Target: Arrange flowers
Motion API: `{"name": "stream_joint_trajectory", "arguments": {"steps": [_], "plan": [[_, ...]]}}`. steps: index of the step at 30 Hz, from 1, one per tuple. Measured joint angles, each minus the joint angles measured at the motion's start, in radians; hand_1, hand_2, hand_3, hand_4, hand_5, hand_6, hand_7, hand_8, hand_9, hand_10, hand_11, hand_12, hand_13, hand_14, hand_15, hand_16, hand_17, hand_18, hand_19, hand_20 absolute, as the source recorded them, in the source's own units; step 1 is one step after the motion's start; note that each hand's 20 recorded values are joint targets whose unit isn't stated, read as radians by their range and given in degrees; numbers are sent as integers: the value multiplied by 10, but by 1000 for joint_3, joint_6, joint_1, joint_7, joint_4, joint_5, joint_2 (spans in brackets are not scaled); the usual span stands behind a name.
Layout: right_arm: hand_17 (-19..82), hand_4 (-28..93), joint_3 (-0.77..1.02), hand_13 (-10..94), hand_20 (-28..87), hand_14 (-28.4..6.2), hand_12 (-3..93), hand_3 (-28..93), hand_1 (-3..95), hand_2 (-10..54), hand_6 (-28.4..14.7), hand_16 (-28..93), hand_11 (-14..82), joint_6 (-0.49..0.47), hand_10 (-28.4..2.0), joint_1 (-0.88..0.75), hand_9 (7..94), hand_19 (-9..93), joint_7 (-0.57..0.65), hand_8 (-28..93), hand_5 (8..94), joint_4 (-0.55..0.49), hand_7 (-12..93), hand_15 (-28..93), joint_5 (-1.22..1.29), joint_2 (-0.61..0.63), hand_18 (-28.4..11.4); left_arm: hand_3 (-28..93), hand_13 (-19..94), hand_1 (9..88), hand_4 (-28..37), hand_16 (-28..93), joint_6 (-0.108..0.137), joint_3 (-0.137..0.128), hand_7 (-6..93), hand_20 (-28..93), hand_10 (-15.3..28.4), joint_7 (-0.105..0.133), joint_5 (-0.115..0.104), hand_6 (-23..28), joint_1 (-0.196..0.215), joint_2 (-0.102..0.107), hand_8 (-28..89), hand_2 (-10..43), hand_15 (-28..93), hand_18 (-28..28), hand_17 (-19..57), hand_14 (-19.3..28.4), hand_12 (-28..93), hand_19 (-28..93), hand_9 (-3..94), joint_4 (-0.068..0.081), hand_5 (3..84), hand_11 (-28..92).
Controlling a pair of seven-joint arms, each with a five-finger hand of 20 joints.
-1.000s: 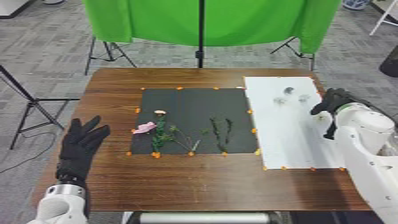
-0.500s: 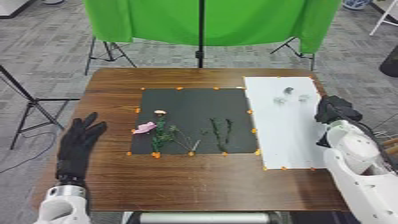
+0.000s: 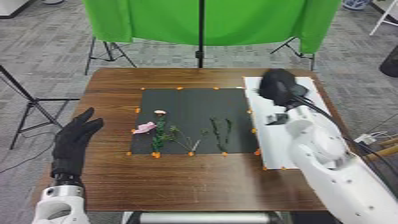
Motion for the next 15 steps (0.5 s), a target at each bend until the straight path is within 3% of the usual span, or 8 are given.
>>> {"name": "stream_joint_trajectory", "arguments": {"steps": [7, 11, 15], "plan": [[656, -133, -244, 885, 641, -11, 360, 506, 639, -95, 28, 326, 52, -19, -84, 231, 885, 932, -252, 78, 763, 121, 211, 662, -31, -161, -103, 582, 397, 192, -283, 37, 1, 10, 65, 213, 146, -3, -37, 47, -12, 0, -59, 127, 121, 116, 86, 163, 148, 24, 523, 4, 463, 167], [651, -114, -290, 878, 645, -10, 354, 482, 646, -95, 37, 322, 47, -48, -85, 265, 875, 932, -396, 68, 750, 164, 211, 673, -111, -260, -100, 570, 409, 201, -283, 40, 0, 22, 63, 212, 150, -11, -40, 52, -27, 1, -58, 129, 125, 119, 84, 169, 158, 30, 533, 12, 467, 161], [649, -109, -334, 873, 648, -11, 351, 477, 647, -95, 40, 321, 46, -89, -86, 268, 870, 932, -424, 65, 745, 182, 214, 679, -134, -315, -99, 571, 411, 199, -283, 41, -1, 26, 55, 210, 156, -21, -40, 58, -42, 2, -58, 128, 125, 121, 82, 173, 159, 34, 529, 19, 460, 152]]}}
